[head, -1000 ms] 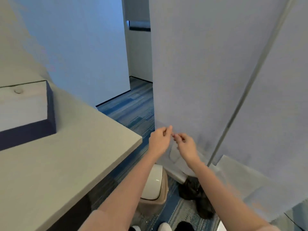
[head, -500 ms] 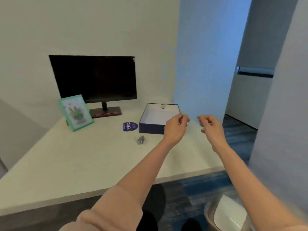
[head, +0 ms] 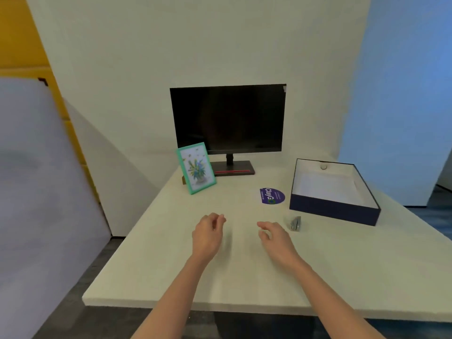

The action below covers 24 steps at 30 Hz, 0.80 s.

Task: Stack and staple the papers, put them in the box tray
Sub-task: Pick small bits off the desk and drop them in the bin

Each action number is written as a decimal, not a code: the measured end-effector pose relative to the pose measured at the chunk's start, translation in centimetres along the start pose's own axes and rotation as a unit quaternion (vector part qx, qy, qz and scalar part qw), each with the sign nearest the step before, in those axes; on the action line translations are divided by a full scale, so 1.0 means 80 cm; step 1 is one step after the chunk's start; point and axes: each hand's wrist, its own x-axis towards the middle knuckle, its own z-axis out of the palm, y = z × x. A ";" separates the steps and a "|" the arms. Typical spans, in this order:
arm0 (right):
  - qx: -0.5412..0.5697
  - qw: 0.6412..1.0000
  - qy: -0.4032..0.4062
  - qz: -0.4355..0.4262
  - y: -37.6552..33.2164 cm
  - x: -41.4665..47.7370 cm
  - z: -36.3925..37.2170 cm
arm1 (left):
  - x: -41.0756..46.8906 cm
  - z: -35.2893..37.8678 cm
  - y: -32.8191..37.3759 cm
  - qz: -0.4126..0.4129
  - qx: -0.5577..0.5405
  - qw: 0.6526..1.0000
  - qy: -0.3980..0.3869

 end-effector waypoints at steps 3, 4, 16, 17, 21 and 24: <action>-0.174 0.984 -0.040 -0.004 0.013 0.002 0.019 | 0.008 -0.009 -0.033 -0.024 0.014 1.000 0.000; -0.212 0.976 -0.049 0.005 0.016 0.002 0.021 | 0.010 -0.009 -0.037 -0.028 0.016 0.999 -0.001; -0.279 0.953 -0.114 -0.018 0.005 0.022 0.052 | 0.005 0.012 -0.035 -0.061 -0.031 0.996 0.063; -0.261 0.961 -0.093 -0.011 0.007 0.024 0.049 | 0.006 0.012 -0.035 -0.060 -0.035 0.996 0.065; -0.289 0.957 -0.023 0.019 0.022 0.029 0.041 | 0.009 0.016 -0.039 -0.062 -0.035 0.995 0.063; -0.298 0.952 -0.068 -0.014 0.019 0.027 0.053 | 0.009 0.016 -0.039 -0.061 -0.029 0.995 0.070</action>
